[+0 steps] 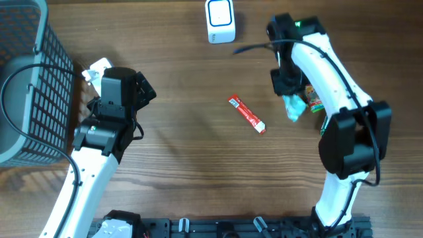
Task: Scan the item barcode
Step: 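Carry the wipes pack right and set it down near the Haribo bag, then move the right gripper to the red Nescafe stick and grasp it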
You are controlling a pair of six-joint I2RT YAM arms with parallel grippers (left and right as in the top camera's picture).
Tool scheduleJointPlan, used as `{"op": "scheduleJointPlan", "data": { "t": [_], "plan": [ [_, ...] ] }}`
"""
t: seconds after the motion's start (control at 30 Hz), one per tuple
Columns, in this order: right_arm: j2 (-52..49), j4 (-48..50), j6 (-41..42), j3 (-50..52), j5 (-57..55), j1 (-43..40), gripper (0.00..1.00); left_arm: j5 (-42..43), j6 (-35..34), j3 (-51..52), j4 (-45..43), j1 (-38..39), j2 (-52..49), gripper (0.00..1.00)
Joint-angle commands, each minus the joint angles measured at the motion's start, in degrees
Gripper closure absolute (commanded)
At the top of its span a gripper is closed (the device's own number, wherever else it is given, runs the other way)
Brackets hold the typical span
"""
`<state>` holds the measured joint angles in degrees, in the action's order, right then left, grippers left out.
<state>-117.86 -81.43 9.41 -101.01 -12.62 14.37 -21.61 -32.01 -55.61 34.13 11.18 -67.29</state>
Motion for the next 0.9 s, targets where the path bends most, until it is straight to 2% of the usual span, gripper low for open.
{"op": "scheduleJointPlan", "data": {
  "t": [0.0, 0.03, 0.07, 0.1, 0.13, 0.23, 0.43, 0.47, 0.5, 0.53, 0.57, 0.6, 0.77, 0.87],
  "plan": [
    [0.1, 4.3, 1.0, 7.6, 0.7, -2.8, 0.89, -1.0, 0.3, -0.2, -0.2, 0.2, -0.1, 0.00],
    [0.1, 5.3, 0.7, 8.6, 0.7, -3.3, 0.55, -1.0, 0.2, -0.2, -0.2, 0.2, -0.1, 0.00],
    [0.1, 6.4, -0.5, 9.3, 0.7, -3.7, 0.30, -1.0, 0.3, -0.2, -0.2, 0.2, -0.1, 0.00],
    [0.1, 7.4, -0.7, 9.6, 0.7, -4.0, 0.11, -1.0, 0.3, -0.2, -0.2, 0.2, -0.1, 0.00],
    [0.1, 8.0, -0.6, 9.6, 0.7, -4.1, 0.04, -1.0, 0.3, -0.2, -0.2, 0.2, -0.1, 0.00],
    [0.1, 10.2, -0.3, 9.6, 0.9, -4.1, 0.03, -1.0, 0.2, -0.2, -0.2, 0.2, -0.1, 0.00],
    [0.1, 10.9, -5.6, 9.6, 22.7, -4.1, 0.12, -1.0, 0.3, -0.2, -0.2, 0.2, -0.1, 0.00],
    [0.1, 10.9, -5.6, 9.6, 24.8, -4.1, 0.17, -1.0, 0.3, -0.2, -0.2, 0.2, -0.1, 0.00],
    [0.1, 10.8, -5.5, 9.7, 25.2, -4.1, 0.29, -1.0, 0.3, -0.2, -0.2, 0.2, -0.1, 0.00],
    [0.1, 10.4, -5.5, 10.3, 25.2, -4.0, 0.49, -1.0, 0.3, -0.2, -0.2, 0.2, -0.1, 0.00],
    [0.1, 10.2, -5.5, 10.9, 25.2, -3.9, 0.57, -1.0, 0.2, -0.2, -0.2, 0.2, -0.1, 0.00],
    [0.1, 10.2, -5.5, 12.2, 24.4, -3.8, 0.60, -1.0, 0.3, -0.2, -0.2, 0.2, -0.1, 0.00],
    [0.1, 13.0, -1.3, 19.5, 7.2, -3.9, 0.59, -1.0, 0.3, -0.2, -0.2, 0.2, -0.1, 0.00],
    [0.1, 17.2, -1.2, 21.0, 2.2, -4.0, 0.59, -1.0, 0.3, -0.2, -0.2, 0.2, -0.1, 0.00]
  ]
}}
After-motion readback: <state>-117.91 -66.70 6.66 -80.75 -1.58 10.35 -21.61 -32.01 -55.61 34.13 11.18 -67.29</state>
